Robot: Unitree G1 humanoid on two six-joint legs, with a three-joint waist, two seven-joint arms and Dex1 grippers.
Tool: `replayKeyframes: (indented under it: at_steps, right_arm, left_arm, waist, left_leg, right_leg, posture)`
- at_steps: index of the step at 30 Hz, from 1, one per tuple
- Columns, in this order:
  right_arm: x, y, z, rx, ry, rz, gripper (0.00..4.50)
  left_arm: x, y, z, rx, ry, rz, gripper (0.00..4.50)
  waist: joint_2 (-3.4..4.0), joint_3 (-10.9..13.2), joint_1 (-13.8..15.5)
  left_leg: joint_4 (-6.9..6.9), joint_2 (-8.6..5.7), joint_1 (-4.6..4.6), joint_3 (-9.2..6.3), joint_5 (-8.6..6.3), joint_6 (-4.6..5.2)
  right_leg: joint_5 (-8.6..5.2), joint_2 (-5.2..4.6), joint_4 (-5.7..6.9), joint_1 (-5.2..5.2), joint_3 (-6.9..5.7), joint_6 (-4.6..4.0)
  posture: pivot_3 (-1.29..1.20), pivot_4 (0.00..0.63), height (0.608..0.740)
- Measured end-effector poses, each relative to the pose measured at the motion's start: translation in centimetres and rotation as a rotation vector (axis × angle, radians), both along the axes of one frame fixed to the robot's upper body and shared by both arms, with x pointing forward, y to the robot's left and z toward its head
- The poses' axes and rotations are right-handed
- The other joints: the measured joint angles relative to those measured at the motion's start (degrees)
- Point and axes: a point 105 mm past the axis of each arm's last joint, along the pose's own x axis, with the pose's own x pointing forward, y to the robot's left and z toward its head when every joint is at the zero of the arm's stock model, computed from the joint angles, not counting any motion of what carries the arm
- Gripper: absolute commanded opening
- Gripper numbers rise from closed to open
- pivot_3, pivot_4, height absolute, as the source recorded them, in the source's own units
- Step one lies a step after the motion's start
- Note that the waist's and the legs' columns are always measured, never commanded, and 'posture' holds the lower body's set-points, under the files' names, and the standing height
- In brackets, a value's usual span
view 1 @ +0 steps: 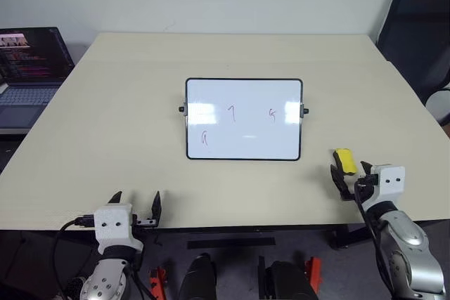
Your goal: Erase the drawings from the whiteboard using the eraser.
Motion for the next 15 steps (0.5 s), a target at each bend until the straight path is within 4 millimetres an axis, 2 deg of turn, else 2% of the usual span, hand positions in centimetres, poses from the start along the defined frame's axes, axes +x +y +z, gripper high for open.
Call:
replayKeyframes:
  at_steps: [4,7,12,15]
  right_arm:
    - [0.1,0.1,0.1,0.006,0.013,-0.003,4.46]
    - [0.0,0.4,0.8,-0.019,0.001,-0.007,4.46]
    - [-0.2,2.4,2.6,-0.037,-0.033,0.069,4.46]
    - [-0.3,3.8,2.9,-0.019,-0.016,0.134,4.46]
  left_arm:
    - [0.3,-0.8,0.0,0.002,0.004,-0.054,4.50]
    - [0.3,-0.8,0.0,0.004,0.015,-0.074,4.50]
    - [0.7,-1.2,0.6,0.058,0.042,-0.228,4.50]
    - [0.9,-1.3,1.4,0.077,0.040,-0.301,4.50]
  waist:
    - [0.00,0.00,-0.01]
    - [0.00,0.00,-0.02]
    - [0.00,0.00,-0.03]
    - [0.00,0.00,-0.04]
  left_leg:
    - [0.04,0.01,0.04,0.00,0.00,0.00]
    - [0.04,0.01,0.03,0.05,-0.01,0.00]
    - [0.00,0.04,0.01,0.05,-0.02,0.00]
    - [0.02,0.04,0.02,0.08,-0.01,0.00]
  right_leg:
    - [0.01,0.00,0.01,-0.20,0.02,0.01]
    - [0.01,-0.01,0.00,-0.24,0.07,0.01]
    - [0.00,0.01,0.01,-0.25,0.06,-0.01]
    - [0.02,0.01,0.01,-0.24,0.09,0.02]
  posture:
    - [0.00,0.150,0.740]
    - [0.00,0.150,0.740]
    - [0.00,0.150,0.740]
    - [0.00,0.150,0.740]
